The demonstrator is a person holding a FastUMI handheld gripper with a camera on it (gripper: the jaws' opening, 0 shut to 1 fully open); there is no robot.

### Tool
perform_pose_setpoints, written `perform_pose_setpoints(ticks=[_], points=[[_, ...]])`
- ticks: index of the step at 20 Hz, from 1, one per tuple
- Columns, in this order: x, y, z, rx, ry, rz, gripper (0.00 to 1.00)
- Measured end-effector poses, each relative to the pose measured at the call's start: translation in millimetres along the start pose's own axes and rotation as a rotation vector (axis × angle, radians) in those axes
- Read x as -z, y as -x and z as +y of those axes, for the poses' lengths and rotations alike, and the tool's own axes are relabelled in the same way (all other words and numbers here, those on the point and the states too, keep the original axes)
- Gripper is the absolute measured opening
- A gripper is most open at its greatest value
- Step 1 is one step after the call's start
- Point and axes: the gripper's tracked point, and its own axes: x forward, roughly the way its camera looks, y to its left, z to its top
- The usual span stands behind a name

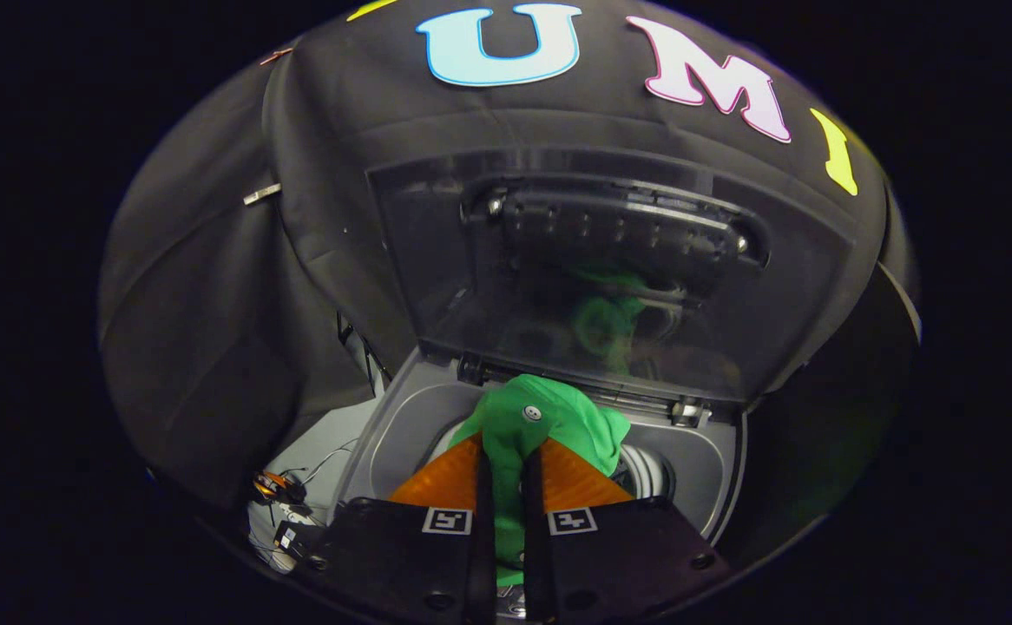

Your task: Put the clothes into the washing machine and then close the washing machine lid.

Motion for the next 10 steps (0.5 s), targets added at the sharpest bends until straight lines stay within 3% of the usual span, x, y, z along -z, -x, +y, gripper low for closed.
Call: perform_pose_setpoints(ticks=[6,7,10], points=[[35.3,-42.0,-29.0,0.098,0.02,0.03,0.2],[36.2,-44.0,-34.3,0.113,0.031,0.022,0.3],[36.2,-45.3,-51.1,0.169,0.05,-0.021,0.83]])
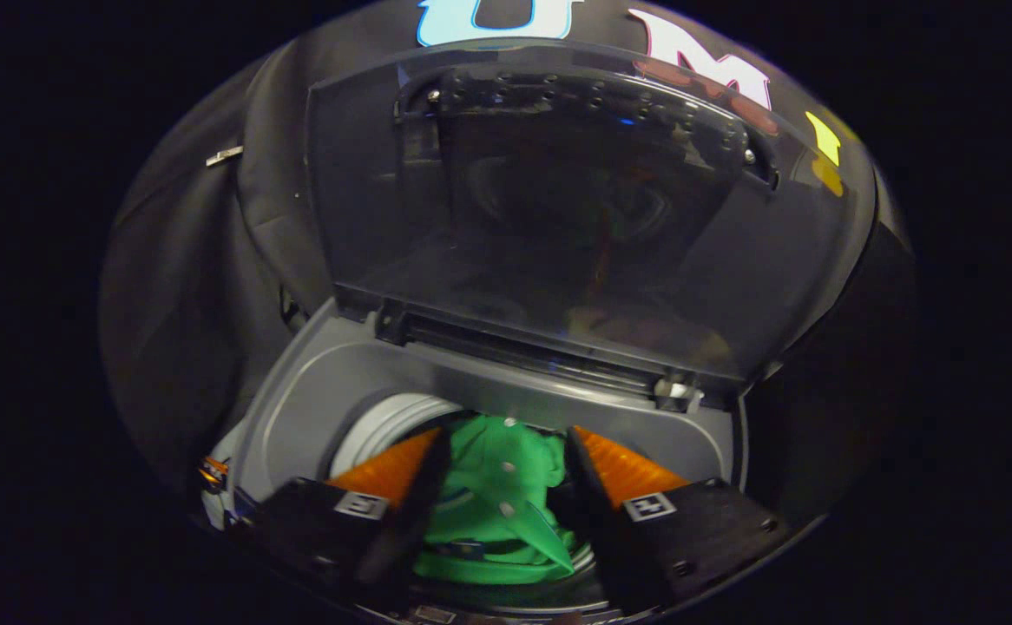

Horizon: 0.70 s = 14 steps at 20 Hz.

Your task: Put the clothes into the washing machine and then close the washing machine lid.

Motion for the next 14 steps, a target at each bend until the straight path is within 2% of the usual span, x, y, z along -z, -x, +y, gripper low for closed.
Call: perform_pose_setpoints(ticks=[1,3,5,9,14], points=[[3.7,-2.7,-2.2,0.012,-0.029,-0.006,1.0],[5.9,-2.7,2.9,-0.023,-0.076,-0.014,1.0],[0.2,5.1,-1.1,-0.011,-0.077,-0.051,1.0],[-16.9,23.8,1.7,-0.034,-0.071,-0.163,1.0],[-59.5,66.7,-3.6,-0.019,-0.061,-0.365,1.0]])
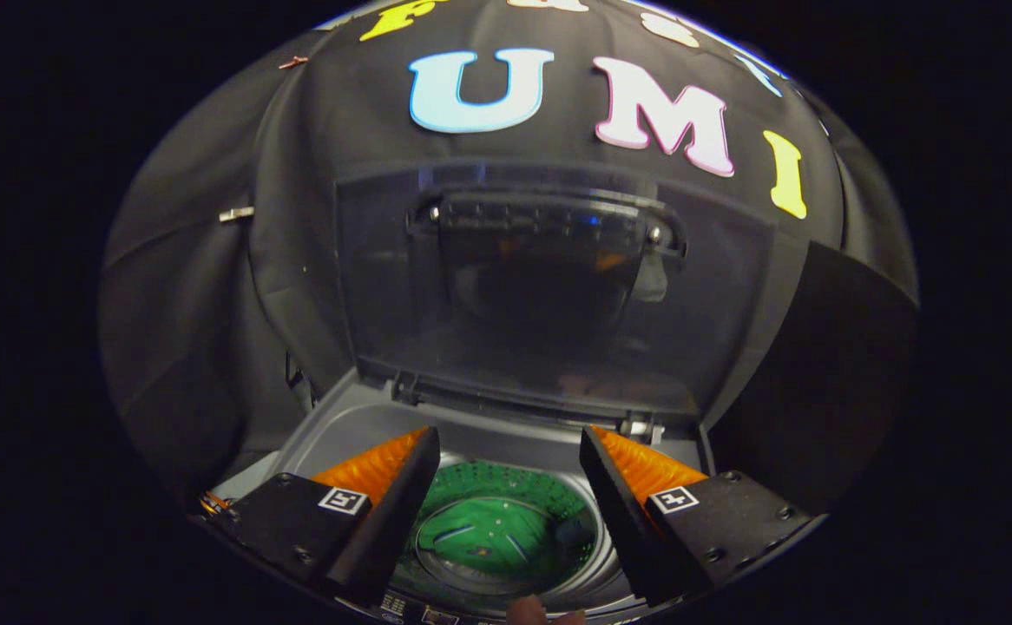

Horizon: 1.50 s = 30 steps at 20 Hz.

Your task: Put the clothes into the washing machine and then close the washing machine lid.

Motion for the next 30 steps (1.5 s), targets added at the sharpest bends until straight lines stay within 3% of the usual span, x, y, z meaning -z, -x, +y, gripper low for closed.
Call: perform_pose_setpoints(ticks=[11,13,19,24,30], points=[[-181.9,46.0,-10.5,-0.074,-0.033,-0.424,0.99],[-199.9,35.5,-9.5,-0.093,-0.065,-0.426,0.99],[-242.4,3.6,-25.5,-0.04,-0.076,-0.386,0.99],[-238.8,-29.2,-26.2,0.029,-0.05,-0.281,0.99],[-204.0,-71.7,-31.2,0.065,-0.072,-0.111,1.0]])
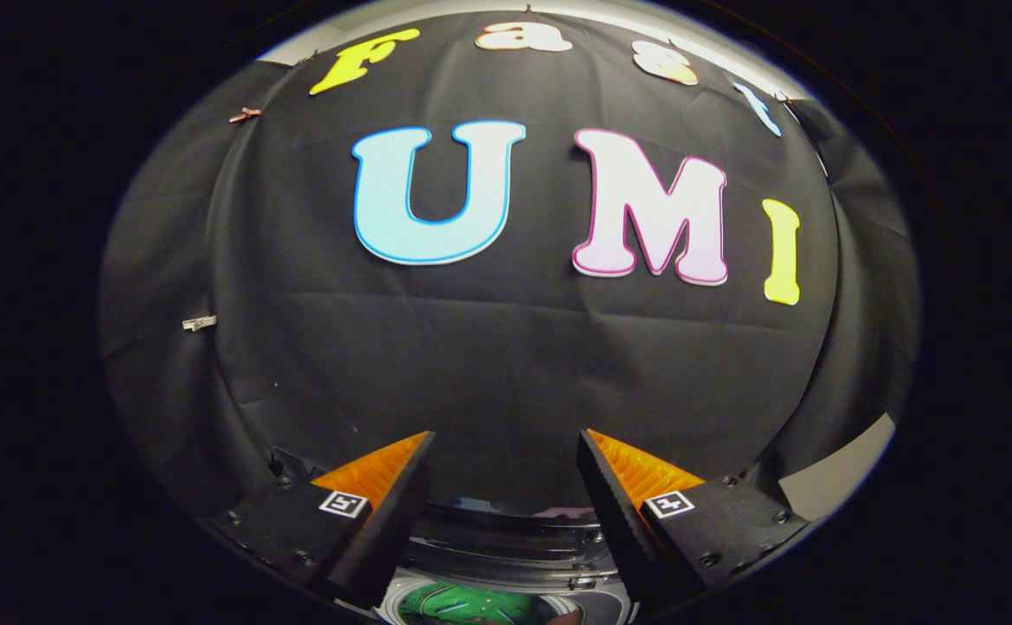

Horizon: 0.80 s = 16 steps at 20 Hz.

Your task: Put the clothes into the washing machine and then close the washing machine lid.

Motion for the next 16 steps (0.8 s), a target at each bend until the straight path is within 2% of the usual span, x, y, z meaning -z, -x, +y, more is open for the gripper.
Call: perform_pose_setpoints(ticks=[4,9,16], points=[[20.8,-12.8,-7.1,0.015,-0.014,0.071,1.0],[26.2,-14.2,-4.9,-0.033,-0.064,0.077,0.99],[32.3,6.2,-0.8,-0.084,-0.042,0.127,1.0]])
